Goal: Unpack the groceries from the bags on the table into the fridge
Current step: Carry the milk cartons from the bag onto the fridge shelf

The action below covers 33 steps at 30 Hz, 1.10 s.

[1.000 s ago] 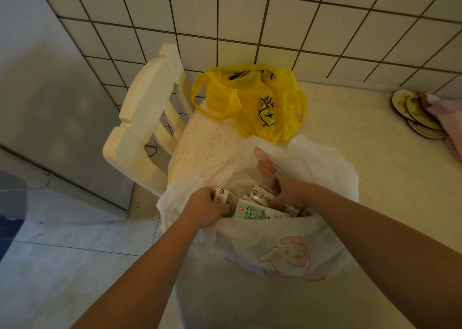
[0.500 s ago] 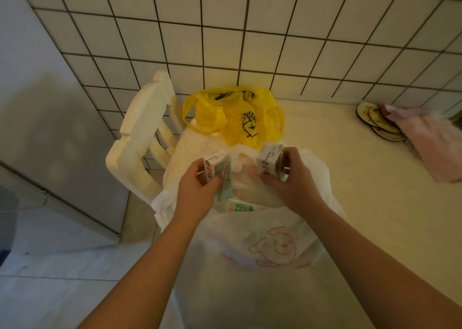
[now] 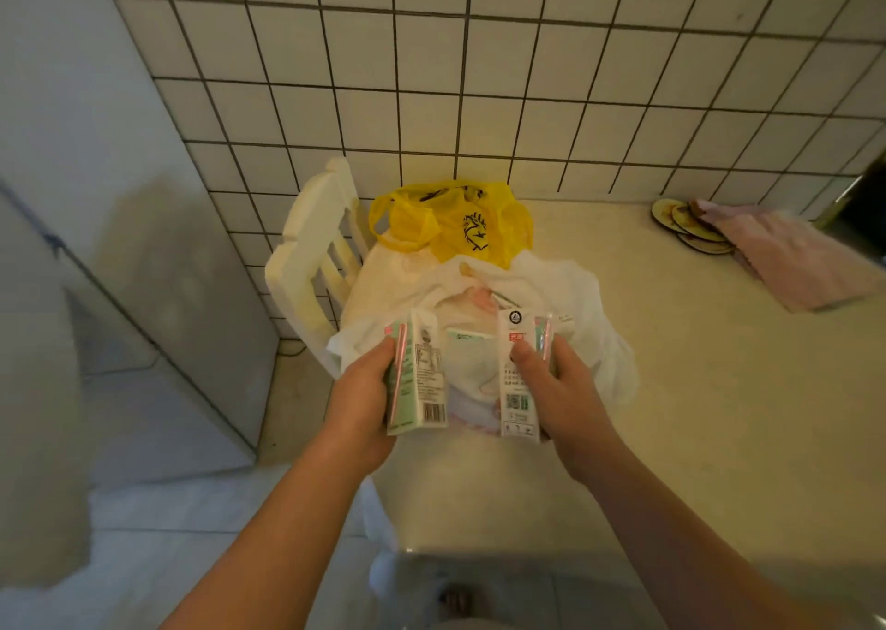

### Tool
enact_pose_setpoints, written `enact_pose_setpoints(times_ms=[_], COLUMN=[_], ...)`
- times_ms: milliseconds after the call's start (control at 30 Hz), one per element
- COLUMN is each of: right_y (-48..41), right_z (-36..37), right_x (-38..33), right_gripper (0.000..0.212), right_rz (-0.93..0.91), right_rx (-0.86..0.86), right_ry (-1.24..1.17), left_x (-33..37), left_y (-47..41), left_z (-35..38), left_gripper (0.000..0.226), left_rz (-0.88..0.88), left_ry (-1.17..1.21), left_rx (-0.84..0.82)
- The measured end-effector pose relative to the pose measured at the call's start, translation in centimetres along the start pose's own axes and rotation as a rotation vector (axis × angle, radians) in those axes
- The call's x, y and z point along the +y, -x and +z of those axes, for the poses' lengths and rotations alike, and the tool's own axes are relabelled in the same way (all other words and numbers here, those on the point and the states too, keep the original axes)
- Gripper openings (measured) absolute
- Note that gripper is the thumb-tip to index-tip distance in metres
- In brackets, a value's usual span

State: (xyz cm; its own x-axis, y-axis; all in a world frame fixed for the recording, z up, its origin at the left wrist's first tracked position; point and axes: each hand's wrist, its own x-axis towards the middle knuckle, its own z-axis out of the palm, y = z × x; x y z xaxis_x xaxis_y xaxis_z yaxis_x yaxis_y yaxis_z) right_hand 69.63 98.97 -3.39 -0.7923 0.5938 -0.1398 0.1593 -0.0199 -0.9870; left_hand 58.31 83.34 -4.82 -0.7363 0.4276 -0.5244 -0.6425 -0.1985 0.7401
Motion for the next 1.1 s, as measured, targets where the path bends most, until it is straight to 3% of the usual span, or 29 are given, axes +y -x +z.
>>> enact_pose_setpoints(times_ms=[100,267,367,467,600,700,900,1100], right_y=[4.4,11.8,16.2,19.8,23.6,25.7,28.2,30.0], right_z=[0.6,1.7,3.1,4.7,8.0,11.4,19.5,30.6], right_x=[0.7,2.9,4.4,5.4,5.5,5.1,4.8,4.7], right_gripper=[0.025,0.028,0.061,0.075,0.041,0.029,0.039,0.036], right_rz=[0.061,0.117,0.198,0.272,0.376,0.453,0.743,0.742], right_rx=[0.008,-0.092,-0.101,-0.123,-0.279,-0.418,-0.552,-0.628], right_ry=[0.014,-0.052,-0.090,-0.156,-0.268,-0.334,-0.564,-0.434], left_x=[-2.2,-6.1,-8.2,-9.6,-10.3,-10.1,-8.5,-5.3], left_y=[3.8,10.9,14.9,18.2,21.5,23.4,27.0,28.5], left_z=[-2.3,-6.4,-9.2,-12.4,-17.3,-21.3,-29.4,-39.8], left_gripper=[0.046,0.059,0.052,0.044,0.059,0.064,0.053,0.057], left_rz=[-0.127,-0.186,-0.224,-0.255,-0.218,-0.151,-0.046,0.034], left_ry=[0.046,0.035,0.087,0.182,0.278,0.319,0.346,0.401], left_rx=[-0.069,-0.123,-0.076,-0.019,0.052,0.104,0.192,0.245])
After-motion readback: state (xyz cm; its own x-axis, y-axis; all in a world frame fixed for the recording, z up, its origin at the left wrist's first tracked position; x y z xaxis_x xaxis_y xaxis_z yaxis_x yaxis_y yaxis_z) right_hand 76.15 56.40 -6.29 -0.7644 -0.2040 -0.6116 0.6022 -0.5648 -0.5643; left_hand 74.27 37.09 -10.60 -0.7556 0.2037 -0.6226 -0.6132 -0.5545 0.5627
